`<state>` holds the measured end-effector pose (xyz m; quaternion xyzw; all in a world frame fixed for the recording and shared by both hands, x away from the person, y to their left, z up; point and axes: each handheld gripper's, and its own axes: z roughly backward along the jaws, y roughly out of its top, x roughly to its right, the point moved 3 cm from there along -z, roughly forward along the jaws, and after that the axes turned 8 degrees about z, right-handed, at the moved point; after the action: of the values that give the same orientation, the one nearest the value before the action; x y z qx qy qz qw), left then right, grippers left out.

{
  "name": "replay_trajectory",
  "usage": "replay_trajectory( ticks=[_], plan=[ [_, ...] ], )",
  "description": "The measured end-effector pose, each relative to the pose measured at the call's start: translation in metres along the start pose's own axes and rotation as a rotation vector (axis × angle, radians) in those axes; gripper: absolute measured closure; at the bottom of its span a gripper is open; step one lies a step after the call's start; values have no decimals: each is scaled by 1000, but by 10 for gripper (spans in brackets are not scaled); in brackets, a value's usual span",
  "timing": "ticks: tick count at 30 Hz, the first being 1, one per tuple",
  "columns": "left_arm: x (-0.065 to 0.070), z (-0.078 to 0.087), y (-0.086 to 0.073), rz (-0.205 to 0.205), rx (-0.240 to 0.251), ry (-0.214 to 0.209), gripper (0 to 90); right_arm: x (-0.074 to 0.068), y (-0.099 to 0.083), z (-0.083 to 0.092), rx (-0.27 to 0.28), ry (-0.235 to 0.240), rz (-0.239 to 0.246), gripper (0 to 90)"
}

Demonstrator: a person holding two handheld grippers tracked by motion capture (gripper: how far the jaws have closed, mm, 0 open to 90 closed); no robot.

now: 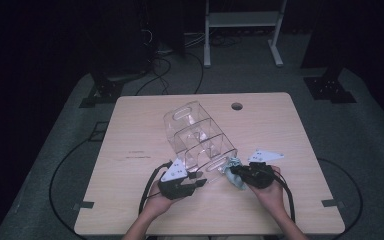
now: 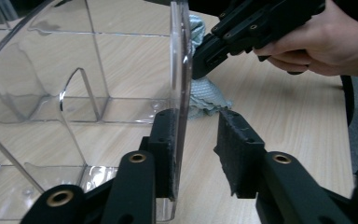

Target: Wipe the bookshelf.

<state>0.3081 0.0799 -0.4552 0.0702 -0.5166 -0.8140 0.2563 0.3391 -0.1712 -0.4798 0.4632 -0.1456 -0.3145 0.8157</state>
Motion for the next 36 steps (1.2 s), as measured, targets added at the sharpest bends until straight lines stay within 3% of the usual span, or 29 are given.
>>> replay_trajectory(
  ticks=[6,13,18,20,24,28,33,36],
  plan=[
    [-10,15,3,29,35,8,598,1,-2,-1,1,3,-8,855],
    [-18,33,7,37,36,-15,512,2,-2,-1,1,9,-12,855],
    [-26,42,11,25,56,14,451,2,-2,-1,3,9,-14,855],
    [-32,44,14,19,71,60,378,2,-2,0,2,10,-14,855],
    [-45,44,19,26,104,83,229,1,-2,0,3,10,-15,854],
    [-55,37,23,11,84,126,112,1,-1,-1,7,11,-15,855],
    [-69,29,29,7,85,159,39,1,-1,-1,9,12,-15,854],
    [-79,24,31,6,59,169,17,2,-1,-1,7,13,-15,854]
  ],
)
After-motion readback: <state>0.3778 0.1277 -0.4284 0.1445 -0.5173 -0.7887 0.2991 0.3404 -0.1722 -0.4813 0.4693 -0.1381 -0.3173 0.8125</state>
